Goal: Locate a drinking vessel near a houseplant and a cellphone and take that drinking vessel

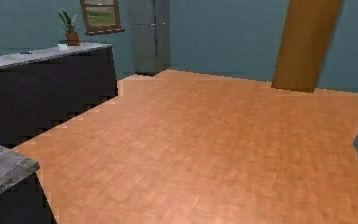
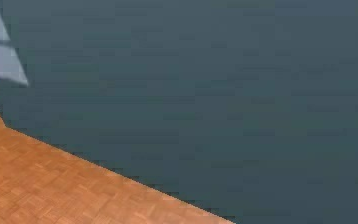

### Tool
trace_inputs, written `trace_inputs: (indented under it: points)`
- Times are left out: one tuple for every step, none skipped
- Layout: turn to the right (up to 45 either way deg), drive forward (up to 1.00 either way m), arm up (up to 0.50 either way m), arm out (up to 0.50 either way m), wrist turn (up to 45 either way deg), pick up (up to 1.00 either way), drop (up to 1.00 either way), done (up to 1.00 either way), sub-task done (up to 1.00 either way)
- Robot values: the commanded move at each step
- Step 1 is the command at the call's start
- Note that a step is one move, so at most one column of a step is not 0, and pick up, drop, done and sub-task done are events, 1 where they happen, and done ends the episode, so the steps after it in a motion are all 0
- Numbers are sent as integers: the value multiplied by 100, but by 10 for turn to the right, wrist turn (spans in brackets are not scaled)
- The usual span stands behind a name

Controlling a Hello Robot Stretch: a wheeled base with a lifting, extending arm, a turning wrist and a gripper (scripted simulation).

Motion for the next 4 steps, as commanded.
trace_inputs:
  points:
    - [60,0,0,0,0,0,0,0,0]
    - [0,60,0,0,0,0,0,0,0]
    - [120,0,0,0,0,0,0,0,0]
    - [0,5,0,0,0,0,0,0,0]
